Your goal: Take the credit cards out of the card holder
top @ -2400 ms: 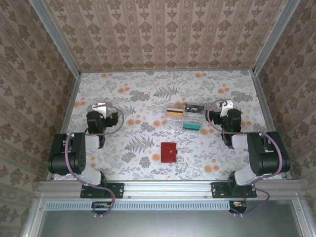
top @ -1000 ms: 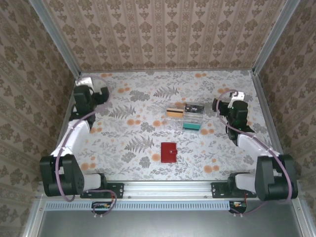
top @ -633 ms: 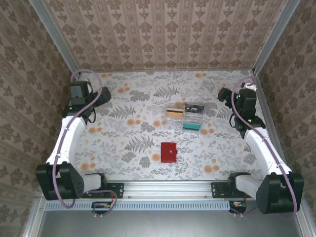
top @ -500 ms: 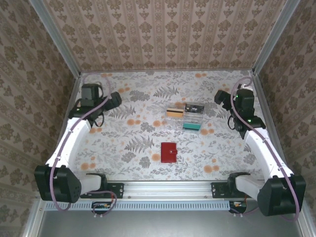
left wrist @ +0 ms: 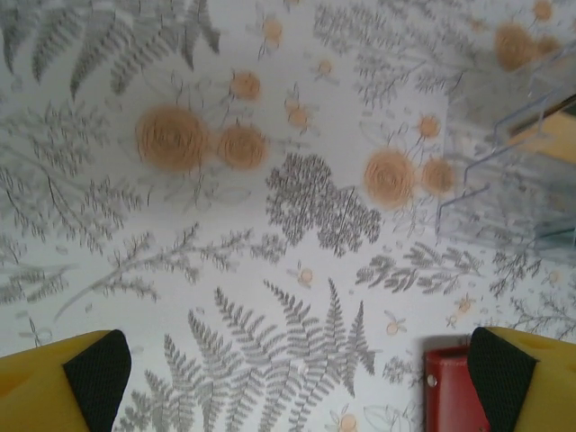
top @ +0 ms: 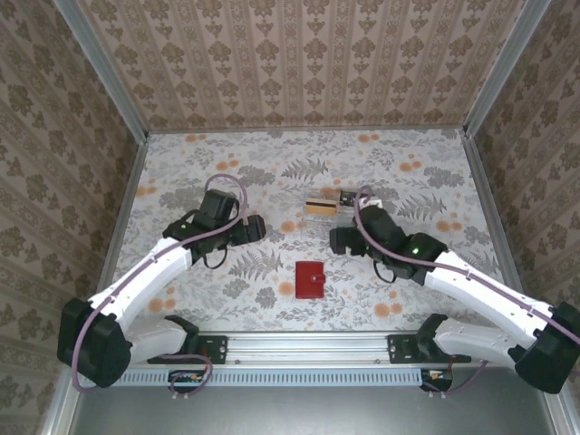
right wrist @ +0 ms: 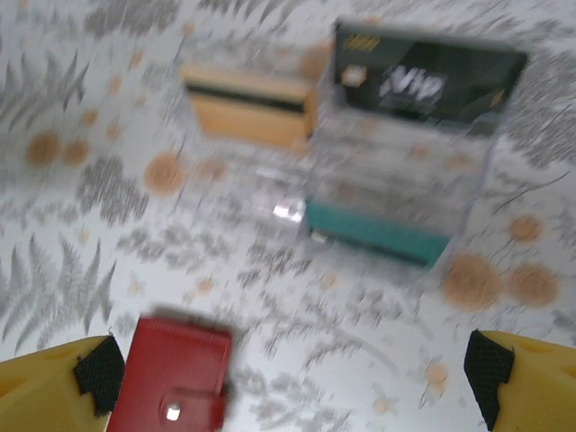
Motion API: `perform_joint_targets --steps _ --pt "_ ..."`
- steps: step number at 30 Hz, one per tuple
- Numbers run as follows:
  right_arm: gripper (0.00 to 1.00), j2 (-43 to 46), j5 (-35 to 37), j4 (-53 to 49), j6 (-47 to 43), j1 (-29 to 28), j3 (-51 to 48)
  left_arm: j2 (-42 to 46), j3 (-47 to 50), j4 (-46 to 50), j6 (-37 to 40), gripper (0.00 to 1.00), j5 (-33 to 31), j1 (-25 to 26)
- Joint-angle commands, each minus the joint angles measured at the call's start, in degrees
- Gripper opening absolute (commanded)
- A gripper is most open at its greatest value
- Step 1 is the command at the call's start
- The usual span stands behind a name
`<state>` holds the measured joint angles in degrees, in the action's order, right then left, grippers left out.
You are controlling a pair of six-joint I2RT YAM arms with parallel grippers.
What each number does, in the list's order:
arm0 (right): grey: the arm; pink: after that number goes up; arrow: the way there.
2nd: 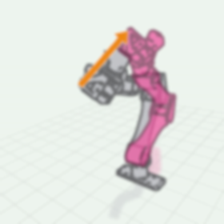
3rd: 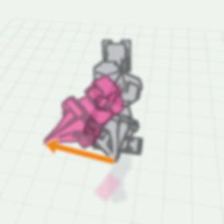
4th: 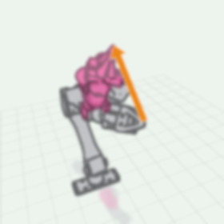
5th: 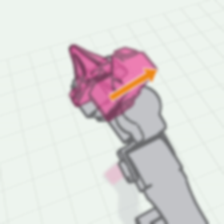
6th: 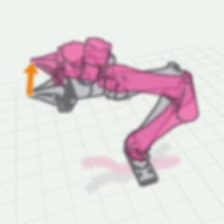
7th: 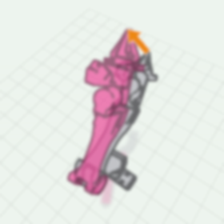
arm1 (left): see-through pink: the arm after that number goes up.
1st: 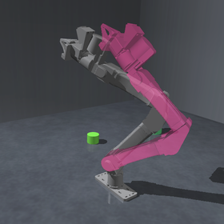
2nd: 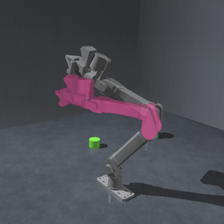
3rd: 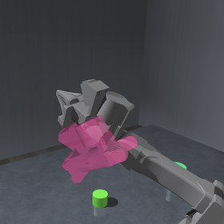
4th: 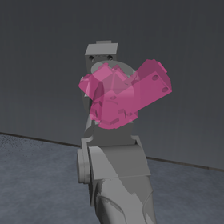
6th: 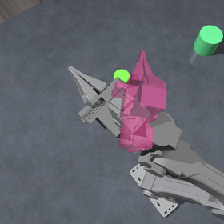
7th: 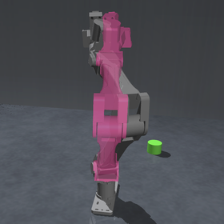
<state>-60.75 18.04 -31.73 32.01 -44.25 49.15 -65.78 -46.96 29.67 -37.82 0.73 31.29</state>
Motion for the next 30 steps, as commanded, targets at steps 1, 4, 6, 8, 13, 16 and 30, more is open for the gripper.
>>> perform_joint_targets --steps 1,4,6,8,13,16,30 --pt "0.89 -2.07 4.88 -6.35 5.93 -5.67 0.46 2.17 1.72 0.54 -4.29 1.00 0.27 1.17" --pt "0.76 -5.32 5.15 -7.15 9.90 -11.50 0.73 3.21 3.14 1.83 -6.09 1.00 -0.38 2.05" --pt "0.67 -8.26 5.27 -7.21 11.86 -14.63 1.36 4.68 4.34 2.31 -7.20 1.00 -1.49 2.93" --pt "0.59 -11.75 5.27 -7.12 13.59 -17.34 2.53 6.64 6.26 2.32 -8.11 1.00 -1.97 3.60" --pt "0.51 -18.52 3.59 -4.52 15.36 -20.84 4.87 9.54 8.37 3.86 -8.41 1.00 -0.41 4.04" --pt "0.48 -24.24 2.32 -3.46 15.53 -20.88 6.45 10.95 9.23 4.61 -8.23 1.00 -0.17 4.22" --pt "0.40 -37.30 1.03 -6.22 14.61 -18.71 13.24 11.63 9.79 5.06 -7.70 1.00 0.70 4.64"
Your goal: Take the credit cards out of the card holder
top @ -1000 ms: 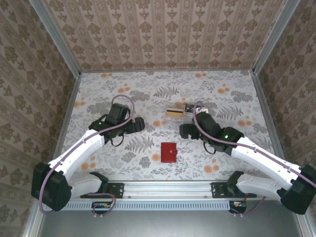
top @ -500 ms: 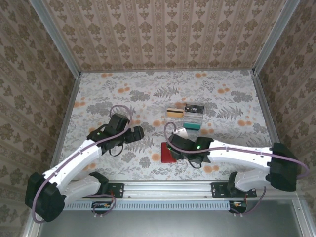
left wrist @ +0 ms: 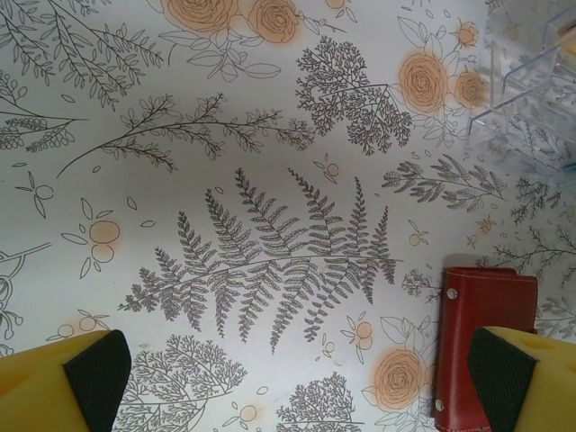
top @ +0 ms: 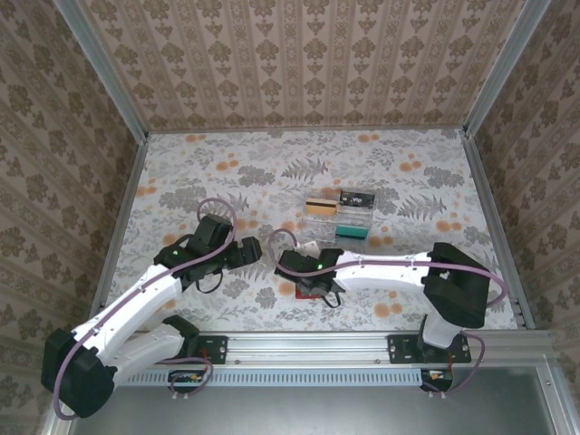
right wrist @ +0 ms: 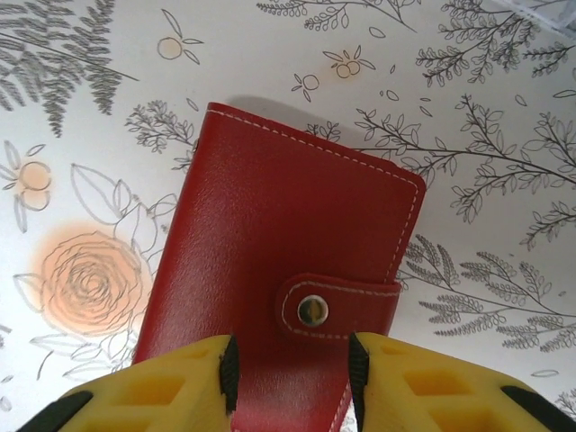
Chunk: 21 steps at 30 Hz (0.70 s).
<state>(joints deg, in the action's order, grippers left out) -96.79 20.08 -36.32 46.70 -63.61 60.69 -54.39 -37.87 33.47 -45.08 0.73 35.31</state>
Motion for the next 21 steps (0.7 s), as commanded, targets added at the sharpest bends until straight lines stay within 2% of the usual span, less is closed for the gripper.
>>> perform_joint_targets --steps 1,11,21 --pt "0.40 -1.61 -1.09 -1.44 -0.27 0.68 1.95 0.25 0.69 1.24 -0.30 1.00 0.76 0.64" --pt "0.40 -4.72 -3.07 -1.30 -0.40 1.76 2.53 0.35 0.47 2.05 -0.10 1.00 0.76 0.62" --pt "0.08 -4.17 -2.73 -1.93 -0.28 2.09 1.67 0.15 0.48 0.30 -0.10 1.00 3.05 0.64"
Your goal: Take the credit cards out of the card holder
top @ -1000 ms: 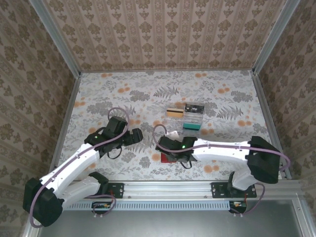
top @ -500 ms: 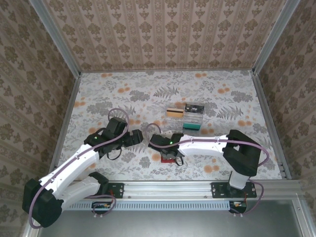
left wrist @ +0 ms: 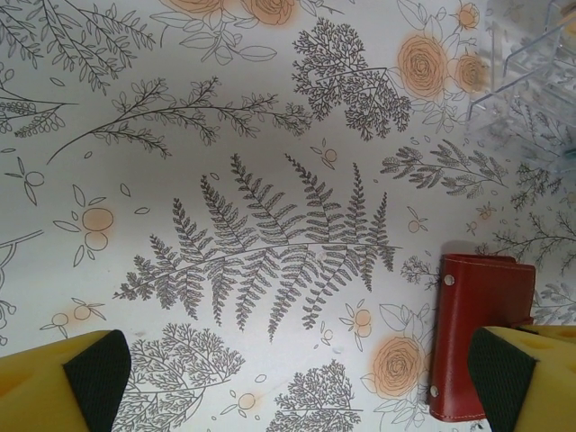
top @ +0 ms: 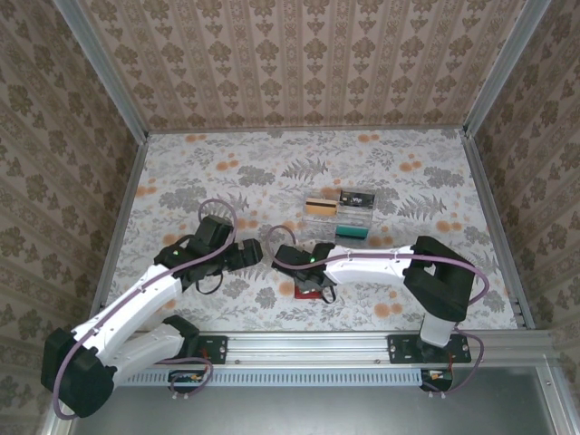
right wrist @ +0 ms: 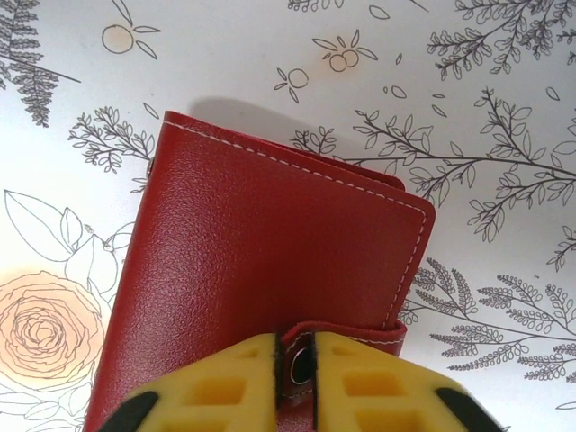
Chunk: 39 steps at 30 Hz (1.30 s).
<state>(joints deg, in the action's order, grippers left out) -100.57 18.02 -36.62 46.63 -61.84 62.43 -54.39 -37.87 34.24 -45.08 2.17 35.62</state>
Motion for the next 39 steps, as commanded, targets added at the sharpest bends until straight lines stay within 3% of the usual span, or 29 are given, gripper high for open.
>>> perform_joint_targets --steps 1,4,6,12,17,30,39 --pt "0.03 -0.11 -0.67 -1.60 -0.43 0.32 -0.18 0.10 0.58 -0.69 -0.10 1.00 2.05 0.33" --pt "0.00 1.56 -0.16 -1.28 -0.90 0.32 -0.46 -0.33 0.65 -2.61 -0.35 0.95 4.79 0.33" --pt "0.00 3.20 0.28 -0.24 -1.36 0.32 -0.99 -0.90 0.54 -4.39 -0.76 0.85 7.01 0.33" --pt "0.00 7.37 0.18 3.01 -1.99 0.58 -2.34 -5.21 -0.05 -8.62 -2.10 0.34 12.34 0.33" --pt "0.00 9.64 -0.53 5.32 -1.83 0.98 -3.85 -8.78 -0.83 -11.21 -2.38 0.02 15.42 0.33" --pt "0.00 6.67 -1.75 10.26 -1.34 2.07 -4.07 -22.60 -1.07 -28.47 -4.62 0.00 30.70 1.61" --pt "0.00 5.12 -2.84 12.14 -1.27 2.24 -3.94 -31.43 -3.08 -31.43 -5.04 0.00 34.01 3.36"
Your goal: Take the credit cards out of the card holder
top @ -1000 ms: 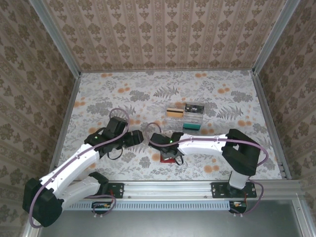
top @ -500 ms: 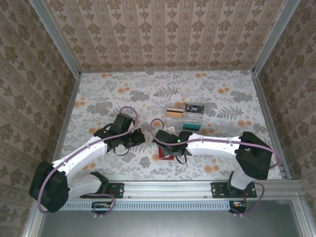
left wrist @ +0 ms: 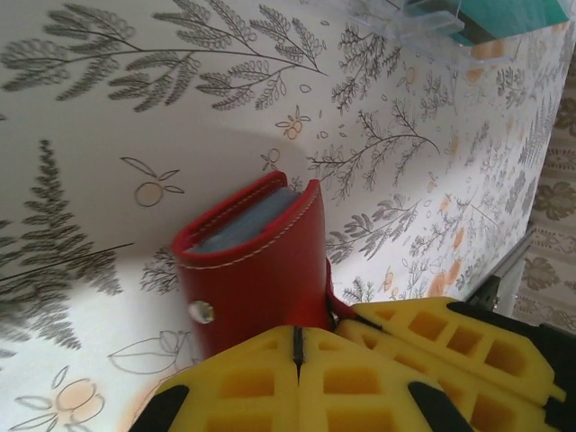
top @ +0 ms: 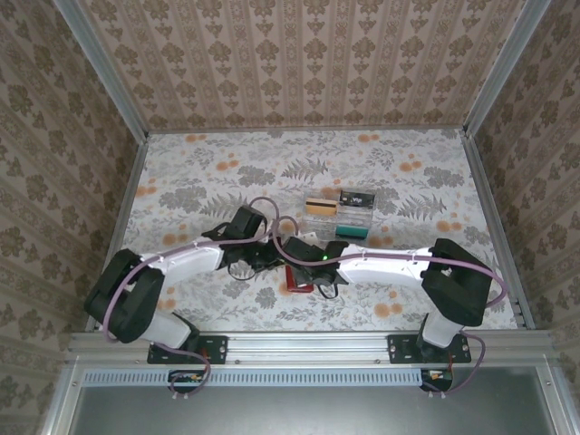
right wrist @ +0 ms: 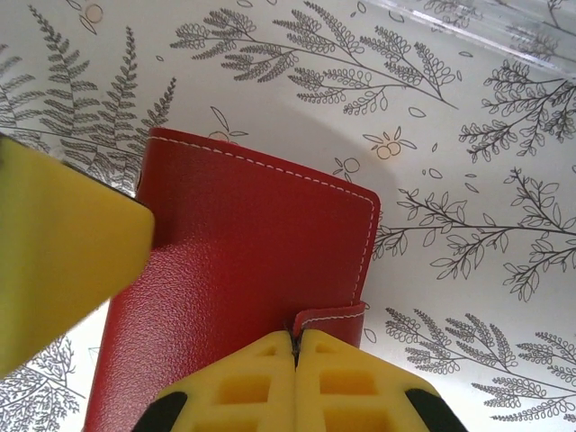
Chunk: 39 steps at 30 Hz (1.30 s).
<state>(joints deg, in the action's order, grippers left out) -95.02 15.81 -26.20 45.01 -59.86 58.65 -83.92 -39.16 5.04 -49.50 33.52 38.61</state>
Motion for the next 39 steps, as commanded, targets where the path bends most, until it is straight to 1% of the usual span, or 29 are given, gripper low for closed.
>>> perform_joint_targets --steps 1,4,6,8,9,14,18,19,20,21,23,24,25,27,30,31,33,35,39 --pt "0.00 -0.41 -0.61 1.84 0.49 0.32 -0.22 -2.91 -1.71 -2.30 -0.62 0.00 2.78 0.41" --pt "0.00 -0.02 -0.93 2.03 0.69 0.40 -0.38 -6.57 -2.42 0.37 0.57 0.00 2.39 0.45" --pt "0.00 0.55 -0.82 2.06 0.82 0.49 -0.63 -8.98 -4.15 5.51 2.69 0.00 0.92 0.72" --pt "0.00 1.85 -0.92 2.66 0.86 0.69 -1.46 -11.79 -6.50 11.90 5.48 0.00 -1.88 1.37" --pt "0.00 2.59 -0.92 2.92 1.04 0.83 -1.96 -12.56 -6.92 13.15 6.05 0.00 -2.61 1.57" --pt "0.00 8.33 -1.84 4.84 2.14 2.17 -5.41 -13.44 -5.59 12.71 6.09 0.00 -2.77 1.73" --pt "0.00 11.90 -3.35 5.82 1.92 2.80 -7.23 -9.45 -7.48 14.40 6.74 0.00 -3.98 0.79" --pt "0.00 12.29 -3.70 5.86 1.92 2.90 -7.39 -7.91 -8.05 15.03 6.74 0.05 -4.53 0.33" --pt "0.00 12.81 -4.31 6.02 1.79 3.05 -7.61 -6.19 -8.70 15.65 6.77 0.12 -5.30 -0.39" --pt "0.00 13.18 -4.90 6.16 1.62 3.16 -7.67 -4.70 -9.37 16.46 6.70 0.22 -5.93 -1.53" --pt "0.00 13.82 -5.75 6.29 1.43 3.34 -7.27 -1.31 -10.85 18.28 7.08 0.53 -7.52 -3.47" --pt "0.00 14.12 -6.36 6.57 1.24 3.34 -6.91 0.67 -11.44 19.31 7.25 0.63 -8.49 -4.58" --pt "0.00 14.33 -6.99 6.87 0.91 3.29 -6.46 2.30 -11.78 19.93 7.42 0.69 -9.10 -5.65" --pt "0.00 14.43 -8.58 7.60 0.28 3.41 -5.06 6.30 -12.08 21.01 7.71 0.79 -10.08 -8.35" --pt "0.00 13.80 -11.53 9.27 -0.65 3.43 -2.50 11.03 -11.84 22.36 8.50 0.88 -10.59 -12.03" --pt "0.00 13.44 -12.45 9.80 -0.88 3.43 -1.66 12.02 -11.74 22.75 8.75 0.91 -10.65 -14.19" --pt "0.00 12.20 -14.54 10.56 -1.20 3.43 0.30 13.70 -11.45 23.43 9.49 0.92 -10.27 -16.18" --pt "0.00 11.14 -15.80 10.77 -1.46 3.42 1.81 14.38 -11.05 23.94 9.87 0.92 -9.76 -17.10" --pt "0.00 10.62 -14.46 9.44 -1.09 3.58 1.72 15.03 -9.35 23.69 9.54 0.91 -9.14 -17.08"
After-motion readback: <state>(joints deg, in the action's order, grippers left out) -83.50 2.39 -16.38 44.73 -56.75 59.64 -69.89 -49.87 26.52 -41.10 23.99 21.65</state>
